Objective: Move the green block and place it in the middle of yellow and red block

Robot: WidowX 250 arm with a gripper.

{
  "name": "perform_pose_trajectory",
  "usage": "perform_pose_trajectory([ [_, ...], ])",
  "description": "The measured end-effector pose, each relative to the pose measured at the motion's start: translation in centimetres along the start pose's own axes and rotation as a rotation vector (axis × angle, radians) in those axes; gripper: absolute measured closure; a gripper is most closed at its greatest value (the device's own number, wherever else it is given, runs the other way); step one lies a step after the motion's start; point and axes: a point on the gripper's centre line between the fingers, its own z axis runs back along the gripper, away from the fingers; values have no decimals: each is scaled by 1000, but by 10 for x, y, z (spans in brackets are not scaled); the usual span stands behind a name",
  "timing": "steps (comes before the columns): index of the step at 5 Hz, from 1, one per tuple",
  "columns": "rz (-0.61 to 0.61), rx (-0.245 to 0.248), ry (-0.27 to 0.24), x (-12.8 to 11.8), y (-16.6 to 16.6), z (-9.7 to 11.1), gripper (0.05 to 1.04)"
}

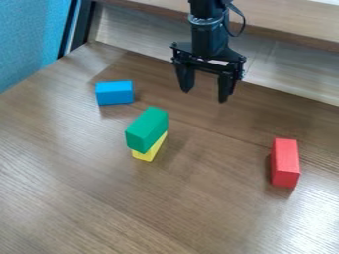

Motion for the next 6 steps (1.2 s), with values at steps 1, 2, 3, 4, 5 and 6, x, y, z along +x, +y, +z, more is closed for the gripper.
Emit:
perform_pose_trajectory([
  [1, 4, 2, 34, -4, 1, -12, 83],
  [2, 3, 5, 50, -8, 1, -17, 83],
  [3, 15, 15, 54, -10, 9, -17, 83],
  [4, 21, 27, 31, -9, 14, -5, 83],
  [5, 20, 69, 12, -14, 21, 8, 83],
  [6, 53, 86, -14, -23, 29, 22, 83],
])
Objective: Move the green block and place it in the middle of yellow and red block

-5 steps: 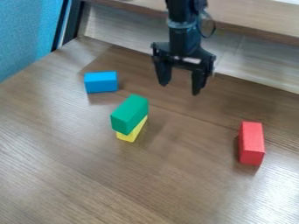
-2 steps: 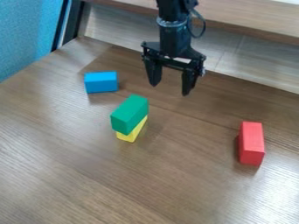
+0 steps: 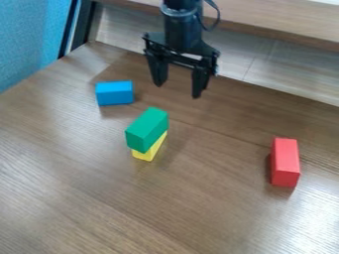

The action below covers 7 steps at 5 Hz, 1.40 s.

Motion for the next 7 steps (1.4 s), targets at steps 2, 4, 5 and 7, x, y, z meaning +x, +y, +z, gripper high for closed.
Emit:
perform_pose_trajectory([
  [2, 68, 21, 9, -33, 22, -2, 83],
  [4, 84, 13, 33, -52, 27, -19, 83],
  [5, 77, 19, 36, -55, 28, -22, 83],
  [7, 93, 18, 48, -60, 35, -30, 83],
])
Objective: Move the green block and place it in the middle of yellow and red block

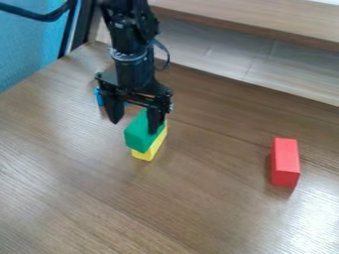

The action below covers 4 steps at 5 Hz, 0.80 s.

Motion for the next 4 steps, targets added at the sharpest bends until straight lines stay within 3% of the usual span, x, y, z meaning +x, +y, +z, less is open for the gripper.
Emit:
perform_pose_trajectory([
  [2, 12, -7, 11, -1, -1, -10, 107],
  [3, 42, 2, 4, -7, 0, -18, 377],
  [4, 46, 0, -11, -8, -2, -19, 490],
])
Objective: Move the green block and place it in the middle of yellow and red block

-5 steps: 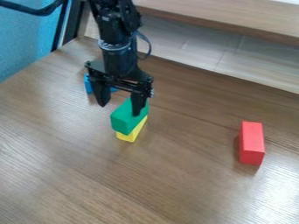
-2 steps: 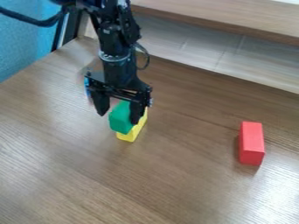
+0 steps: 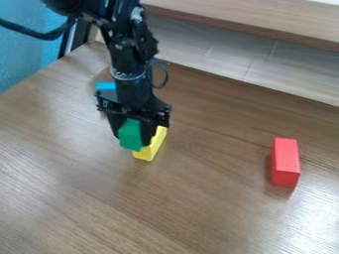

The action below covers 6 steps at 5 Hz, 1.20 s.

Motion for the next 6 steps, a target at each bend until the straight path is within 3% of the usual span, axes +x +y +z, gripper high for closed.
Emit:
perform_pose_trajectory([
  [1, -15, -9, -6, 0, -7, 2, 490],
  [2, -69, -67, -91, 12, -36, 35, 490],
  [3, -131, -96, -135, 23, -64, 55, 490],
  [4, -167, -119, -135, 27, -82, 55, 490],
  [6, -211, -140, -25, 24, -98, 13, 490],
])
